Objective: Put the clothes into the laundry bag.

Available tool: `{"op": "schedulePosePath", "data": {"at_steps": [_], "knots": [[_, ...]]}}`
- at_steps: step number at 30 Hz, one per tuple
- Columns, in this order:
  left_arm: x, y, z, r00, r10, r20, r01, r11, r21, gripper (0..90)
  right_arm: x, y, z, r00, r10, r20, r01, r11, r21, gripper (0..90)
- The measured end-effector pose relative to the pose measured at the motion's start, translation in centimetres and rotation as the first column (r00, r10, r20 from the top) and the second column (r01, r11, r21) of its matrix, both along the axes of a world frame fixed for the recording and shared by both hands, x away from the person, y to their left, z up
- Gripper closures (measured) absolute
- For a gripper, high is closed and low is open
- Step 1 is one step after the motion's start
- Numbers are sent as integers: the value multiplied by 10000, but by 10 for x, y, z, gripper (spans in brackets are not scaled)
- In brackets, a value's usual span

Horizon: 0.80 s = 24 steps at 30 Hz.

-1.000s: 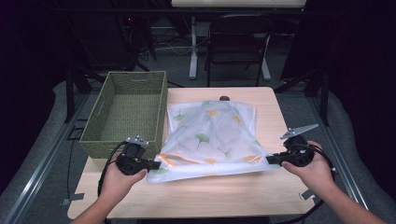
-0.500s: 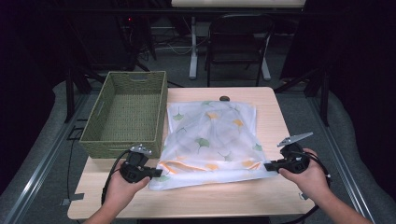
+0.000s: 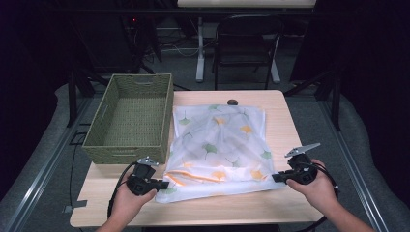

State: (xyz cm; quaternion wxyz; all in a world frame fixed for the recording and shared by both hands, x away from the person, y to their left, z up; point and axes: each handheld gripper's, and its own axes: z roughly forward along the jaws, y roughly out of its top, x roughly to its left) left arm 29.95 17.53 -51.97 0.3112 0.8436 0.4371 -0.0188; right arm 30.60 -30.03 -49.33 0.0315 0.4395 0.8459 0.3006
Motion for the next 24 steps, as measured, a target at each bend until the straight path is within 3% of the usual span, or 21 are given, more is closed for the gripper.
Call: {"op": "schedulePosePath", "data": {"at_steps": [24], "knots": [[-5, -1, -7, 9998, -125, -151, 127, 9998, 132, 849, -10, 0, -10, 10000, 60, 52, -59, 9999, -113, 786]]}}
